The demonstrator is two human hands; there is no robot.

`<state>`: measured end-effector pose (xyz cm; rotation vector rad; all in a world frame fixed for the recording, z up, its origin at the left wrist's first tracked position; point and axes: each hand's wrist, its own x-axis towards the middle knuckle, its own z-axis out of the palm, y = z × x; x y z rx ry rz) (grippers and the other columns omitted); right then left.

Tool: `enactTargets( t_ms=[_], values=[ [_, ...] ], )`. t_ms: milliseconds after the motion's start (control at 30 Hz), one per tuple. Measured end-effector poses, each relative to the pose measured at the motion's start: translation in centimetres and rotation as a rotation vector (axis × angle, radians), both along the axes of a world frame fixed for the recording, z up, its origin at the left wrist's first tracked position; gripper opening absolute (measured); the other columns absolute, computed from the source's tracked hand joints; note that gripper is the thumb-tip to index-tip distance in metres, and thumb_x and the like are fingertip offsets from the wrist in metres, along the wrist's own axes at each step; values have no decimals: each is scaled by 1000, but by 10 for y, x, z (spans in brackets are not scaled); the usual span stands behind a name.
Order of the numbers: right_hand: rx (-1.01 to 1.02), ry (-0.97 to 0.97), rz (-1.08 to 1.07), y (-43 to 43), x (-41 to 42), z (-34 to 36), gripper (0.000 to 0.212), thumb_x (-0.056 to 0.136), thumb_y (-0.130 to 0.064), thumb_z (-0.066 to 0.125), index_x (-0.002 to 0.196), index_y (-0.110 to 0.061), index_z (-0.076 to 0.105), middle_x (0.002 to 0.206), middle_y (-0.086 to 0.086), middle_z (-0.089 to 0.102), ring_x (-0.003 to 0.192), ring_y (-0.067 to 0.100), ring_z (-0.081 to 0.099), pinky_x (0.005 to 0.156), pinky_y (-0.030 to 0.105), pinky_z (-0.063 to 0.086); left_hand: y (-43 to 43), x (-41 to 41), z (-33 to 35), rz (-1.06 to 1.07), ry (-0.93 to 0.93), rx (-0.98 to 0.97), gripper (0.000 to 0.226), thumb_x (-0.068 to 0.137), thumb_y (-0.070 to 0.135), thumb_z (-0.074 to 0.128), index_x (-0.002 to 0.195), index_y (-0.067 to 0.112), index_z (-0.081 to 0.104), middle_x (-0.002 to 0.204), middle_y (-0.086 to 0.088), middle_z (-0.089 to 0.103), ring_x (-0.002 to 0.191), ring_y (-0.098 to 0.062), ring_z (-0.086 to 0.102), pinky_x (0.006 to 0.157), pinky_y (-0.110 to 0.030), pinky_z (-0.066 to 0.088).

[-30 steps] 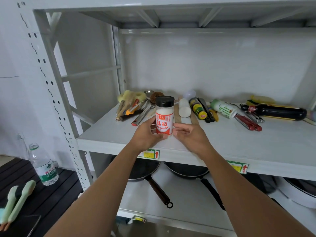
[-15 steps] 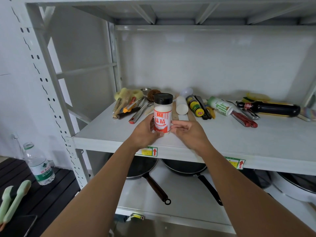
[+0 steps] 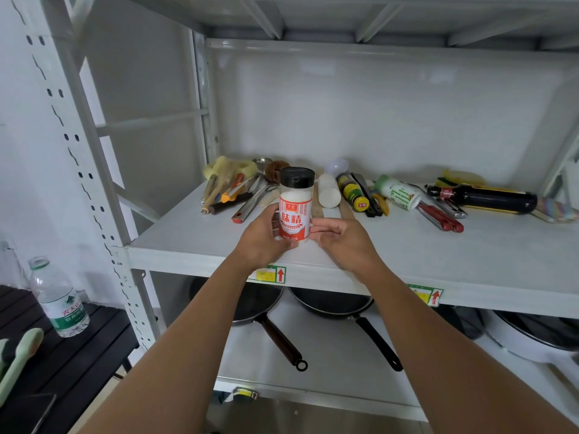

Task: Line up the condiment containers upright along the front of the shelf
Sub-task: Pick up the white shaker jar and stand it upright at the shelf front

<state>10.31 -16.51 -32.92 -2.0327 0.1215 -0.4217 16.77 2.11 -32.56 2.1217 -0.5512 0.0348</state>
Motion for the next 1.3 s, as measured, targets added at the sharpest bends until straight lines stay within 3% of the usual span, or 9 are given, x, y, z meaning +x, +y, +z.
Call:
enactTargets(
  t_ms=[200, 333, 433, 533, 667, 800, 967, 1133, 1300],
  values=[
    [-83, 74, -21, 7, 1, 6, 33, 98, -14, 69, 130, -21, 74, 116, -6, 79, 108, 10, 72, 108, 35, 55, 0, 3, -2, -1, -5, -27, 85, 80, 25, 88, 151, 27, 42, 145, 4, 59, 130, -17, 58, 104, -33, 47],
    [-70, 173, -47, -5, 17, 31, 23, 94, 0, 65, 105, -15, 78, 102, 7, 80, 100, 25, 76, 93, 40, 62, 0, 8, -6, -17, -9, -61, 90, 79, 27, 89, 153, 30, 38, 143, 5, 59, 126, -15, 59, 100, -30, 47],
    [-541, 73, -185, -30, 53, 57, 35, 91, -1, 62, 118, -19, 75, 121, 4, 71, 114, 27, 67, 96, 32, 53, -1, 9, -7, -28, 19, -85, 102, 74, 36, 91, 155, 32, 31, 139, 9, 59, 113, -7, 56, 94, -25, 46],
    [-918, 154, -186, -39, 82, 74, 62, 87, -9, 68, 146, -25, 56, 144, 12, 54, 127, 38, 56, 106, 42, 48, -2, 10, -8, -46, 32, -105, 108, 72, 39, 92, 157, 33, 26, 130, 13, 58, 108, -3, 54, 87, -16, 44],
    [-1219, 310, -159, -36, 106, 75, 70, 90, -26, 66, 155, -28, 42, 143, 15, 46, 125, 40, 55, 100, 47, 48, -2, 12, -9, -54, 32, -135, 114, 72, 41, 91, 160, 34, 18, 134, 13, 56, 109, -3, 53, 92, -21, 46],
    [-1227, 315, -164, -26, 116, 67, 73, 87, -34, 71, 151, -20, 39, 142, 18, 46, 124, 42, 57, 100, 47, 51, -3, 14, -12, -54, 7, -148, 111, 75, 38, 90, 160, 37, 18, 123, 22, 48, 104, 0, 51, 71, -3, 37],
    [-1199, 259, -214, -17, 122, 58, 72, 88, -34, 73, 148, -12, 38, 147, 14, 48, 114, 43, 64, 96, 49, 56, -5, 11, -11, -39, -38, -134, 104, 76, 36, 89, 155, 39, 22, 113, 26, 44, 86, 10, 50, 59, 1, 35],
    [-1065, 243, -197, -17, 121, 60, 63, 91, -33, 72, 143, -11, 43, 149, 12, 47, 114, 39, 63, 93, 47, 57, -6, 8, -17, -43, -104, -122, 102, 73, 39, 90, 152, 41, 25, 130, 21, 53, 109, 0, 51, 80, -6, 36],
    [-1062, 213, -192, -13, 117, 61, 57, 92, -27, 71, 141, -9, 46, 146, 16, 49, 115, 42, 64, 94, 48, 57, -9, 9, -18, -22, -101, -95, 104, 71, 43, 91, 151, 41, 25, 137, 16, 55, 115, -4, 53, 92, -21, 42]
  ],
)
